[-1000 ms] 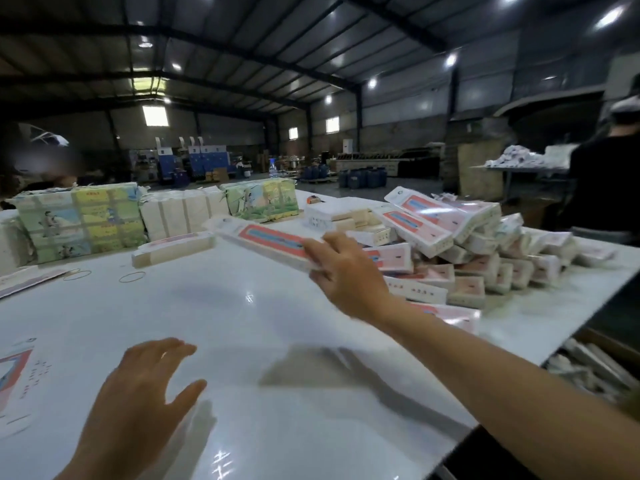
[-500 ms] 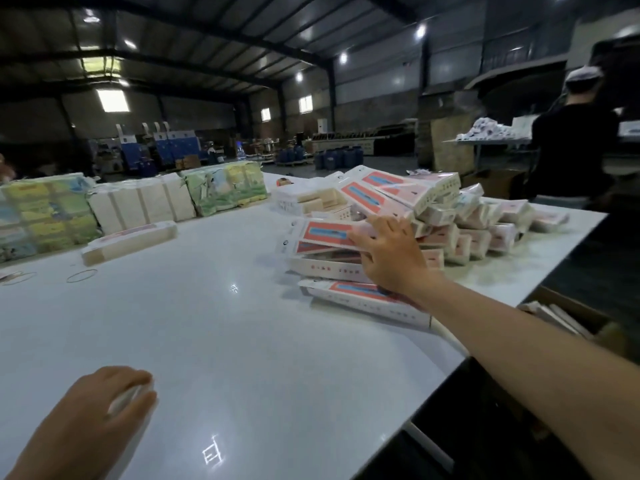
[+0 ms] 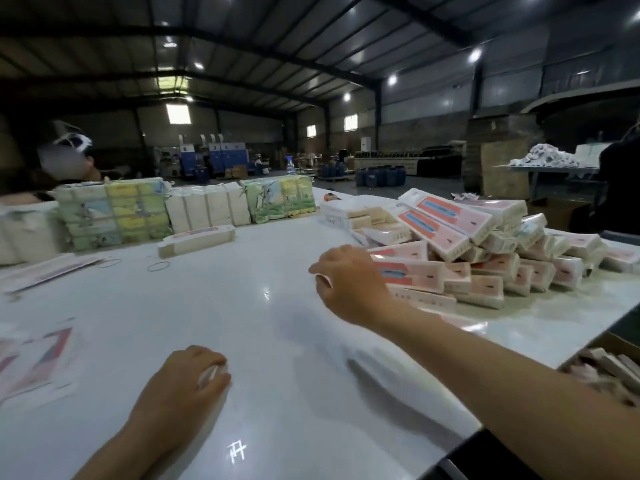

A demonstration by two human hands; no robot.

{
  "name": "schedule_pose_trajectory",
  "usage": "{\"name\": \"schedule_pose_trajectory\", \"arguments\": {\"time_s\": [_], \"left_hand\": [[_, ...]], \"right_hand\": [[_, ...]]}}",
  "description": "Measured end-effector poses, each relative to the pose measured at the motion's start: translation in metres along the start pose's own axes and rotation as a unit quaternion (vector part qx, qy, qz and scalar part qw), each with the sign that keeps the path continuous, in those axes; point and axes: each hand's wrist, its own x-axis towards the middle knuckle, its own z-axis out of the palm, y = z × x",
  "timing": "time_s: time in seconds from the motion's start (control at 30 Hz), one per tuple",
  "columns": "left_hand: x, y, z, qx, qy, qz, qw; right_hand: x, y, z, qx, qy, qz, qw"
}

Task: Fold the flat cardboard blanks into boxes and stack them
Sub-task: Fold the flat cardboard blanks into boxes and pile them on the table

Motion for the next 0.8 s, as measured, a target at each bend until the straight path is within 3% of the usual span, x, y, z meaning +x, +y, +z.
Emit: {"name": "schedule_pose_trajectory", "arguments": {"time_s": [0.17, 0.4, 0.53, 0.6, 0.67, 0.73, 0.8], "left_hand": [[-0.006, 0.008, 0.000, 0.031, 0.023, -0.011, 0.999], [-0.001, 0.009, -0.008, 0.028, -0.009, -0.054, 0.998], [0.018, -0.031, -0.060, -0.014, 0.009, -0.159, 0.987], [0.021, -0.072, -0.102, 0.078, 0.062, -0.245, 0.964], [0.008, -0.118, -0.143, 0.180, 0.088, -0.359, 0.912], [-0.016, -0.162, -0.169, 0.228, 0.052, -0.465, 0.854], [-0.035, -0.191, -0.180, 0.250, 0.007, -0.510, 0.823]], "right_hand": [[-0.015, -0.080, 0.071, 0.027, -0.146, -0.065, 0.987], [-0.026, -0.081, 0.097, 0.104, -0.154, -0.035, 0.982], [-0.027, -0.086, 0.095, 0.118, -0.153, -0.032, 0.981], [-0.025, -0.087, 0.094, 0.125, -0.155, -0.023, 0.980], [-0.024, -0.090, 0.094, 0.129, -0.156, -0.016, 0.979], [-0.023, -0.093, 0.093, 0.129, -0.151, -0.010, 0.980], [-0.022, -0.095, 0.092, 0.131, -0.146, -0.006, 0.981]]}}
